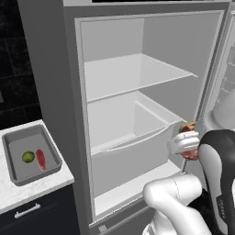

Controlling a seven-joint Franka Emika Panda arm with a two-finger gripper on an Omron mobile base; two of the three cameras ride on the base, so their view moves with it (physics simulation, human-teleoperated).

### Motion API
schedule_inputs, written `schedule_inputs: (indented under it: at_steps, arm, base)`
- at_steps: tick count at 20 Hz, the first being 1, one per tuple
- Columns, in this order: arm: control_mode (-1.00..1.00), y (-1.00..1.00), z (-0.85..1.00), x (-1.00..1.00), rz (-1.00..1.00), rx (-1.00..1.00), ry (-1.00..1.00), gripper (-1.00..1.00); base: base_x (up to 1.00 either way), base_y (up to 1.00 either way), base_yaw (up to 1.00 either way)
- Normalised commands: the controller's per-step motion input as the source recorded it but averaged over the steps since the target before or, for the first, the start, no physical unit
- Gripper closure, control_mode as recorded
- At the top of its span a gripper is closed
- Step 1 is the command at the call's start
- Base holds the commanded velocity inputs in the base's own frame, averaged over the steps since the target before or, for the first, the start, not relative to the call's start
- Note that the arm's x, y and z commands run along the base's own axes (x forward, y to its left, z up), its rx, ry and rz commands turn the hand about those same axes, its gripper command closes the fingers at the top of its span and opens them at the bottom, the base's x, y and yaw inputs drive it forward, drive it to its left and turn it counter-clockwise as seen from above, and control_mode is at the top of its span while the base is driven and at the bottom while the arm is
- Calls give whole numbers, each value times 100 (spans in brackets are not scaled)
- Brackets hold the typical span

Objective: Place one lime and one steak in each tupperware on the nearby counter, to pack two identical lunches.

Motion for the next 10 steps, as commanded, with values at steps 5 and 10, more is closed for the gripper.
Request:
schedule_inputs:
  at_steps: [5, 10]
  arm:
    - [-100, -13, -5, -9, 0, 0, 1, 100]
    - [-100, 0, 0, -1, 0, 0, 0, 100]
  base:
    - [0, 0, 0]
    - [0, 0, 0]
